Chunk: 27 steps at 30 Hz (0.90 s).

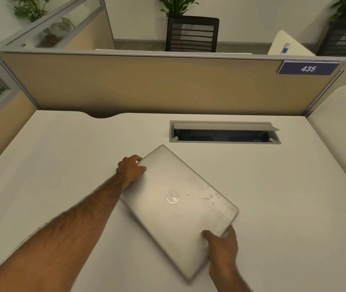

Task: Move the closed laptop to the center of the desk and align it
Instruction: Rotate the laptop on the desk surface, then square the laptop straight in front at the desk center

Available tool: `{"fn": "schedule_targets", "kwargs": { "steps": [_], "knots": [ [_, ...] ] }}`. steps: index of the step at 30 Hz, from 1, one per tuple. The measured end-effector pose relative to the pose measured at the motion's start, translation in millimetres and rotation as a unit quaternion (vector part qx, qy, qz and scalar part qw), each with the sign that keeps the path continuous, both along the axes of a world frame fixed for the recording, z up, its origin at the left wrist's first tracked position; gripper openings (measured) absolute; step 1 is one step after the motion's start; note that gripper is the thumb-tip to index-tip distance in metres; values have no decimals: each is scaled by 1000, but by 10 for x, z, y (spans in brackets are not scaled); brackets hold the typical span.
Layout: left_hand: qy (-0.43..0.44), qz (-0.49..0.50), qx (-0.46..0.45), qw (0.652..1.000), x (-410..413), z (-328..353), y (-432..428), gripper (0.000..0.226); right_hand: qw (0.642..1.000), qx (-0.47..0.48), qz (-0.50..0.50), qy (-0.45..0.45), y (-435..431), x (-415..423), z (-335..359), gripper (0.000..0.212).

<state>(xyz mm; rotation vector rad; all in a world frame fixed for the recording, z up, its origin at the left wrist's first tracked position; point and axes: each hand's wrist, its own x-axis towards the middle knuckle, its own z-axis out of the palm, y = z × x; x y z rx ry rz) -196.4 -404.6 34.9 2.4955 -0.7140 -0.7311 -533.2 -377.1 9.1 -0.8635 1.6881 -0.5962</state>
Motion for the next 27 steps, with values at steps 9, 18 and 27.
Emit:
{"fn": "schedule_targets", "kwargs": {
  "steps": [9, 18, 27],
  "knots": [
    [6, 75, -61, 995, -4, -85, 387, 41, 996, -62, 50, 26, -448, 13, 162, 92],
    [47, 149, -126, 980, -264, -231, 809, 37, 982, -97, 146, 76, -962, 4, 185, 93],
    [49, 195, -135, 970, -469, -308, 1015, 33, 965, -127, 208, 100, -1254, 116, 201, 93]
  ]
}}
